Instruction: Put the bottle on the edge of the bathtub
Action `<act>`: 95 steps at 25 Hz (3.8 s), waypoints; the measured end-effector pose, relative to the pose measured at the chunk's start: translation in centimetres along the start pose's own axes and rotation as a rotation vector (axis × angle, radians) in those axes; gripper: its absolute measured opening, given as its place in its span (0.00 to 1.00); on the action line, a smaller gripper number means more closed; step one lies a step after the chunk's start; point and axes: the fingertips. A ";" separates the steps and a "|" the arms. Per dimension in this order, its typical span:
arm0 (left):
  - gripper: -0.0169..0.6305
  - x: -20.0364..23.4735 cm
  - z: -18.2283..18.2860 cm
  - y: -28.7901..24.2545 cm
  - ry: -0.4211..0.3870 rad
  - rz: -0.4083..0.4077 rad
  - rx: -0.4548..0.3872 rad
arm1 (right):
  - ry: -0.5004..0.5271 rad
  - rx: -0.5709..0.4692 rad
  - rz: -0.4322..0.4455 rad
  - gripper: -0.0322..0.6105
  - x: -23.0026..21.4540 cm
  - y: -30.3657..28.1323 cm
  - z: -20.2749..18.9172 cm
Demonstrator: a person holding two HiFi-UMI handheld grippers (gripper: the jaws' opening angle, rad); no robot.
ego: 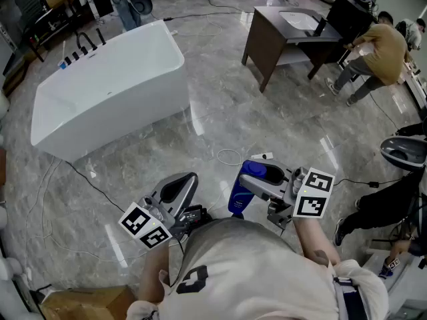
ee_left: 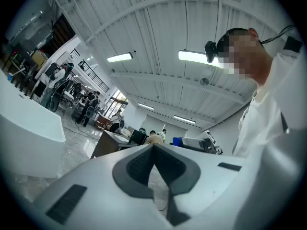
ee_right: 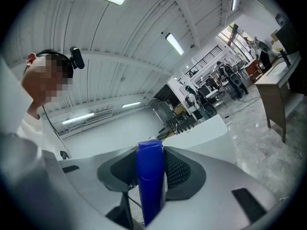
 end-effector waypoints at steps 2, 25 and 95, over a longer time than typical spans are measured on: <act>0.12 0.4 0.2 0.4 -0.003 -0.004 0.000 | 0.001 0.003 -0.002 0.30 0.1 -0.6 -0.2; 0.12 1.2 1.6 2.6 -0.103 -0.065 0.079 | 0.066 0.007 -0.094 0.31 1.6 -4.7 -2.2; 0.11 23.3 5.9 -27.3 -0.048 0.061 0.144 | 0.093 -0.009 -0.110 0.30 -31.1 -8.6 16.5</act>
Point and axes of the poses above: the fingertips, and each gripper's own axes: y backward along the fingers, x to its left, z out of its top, and after that the axes turned 2 degrees about -x, right-handed
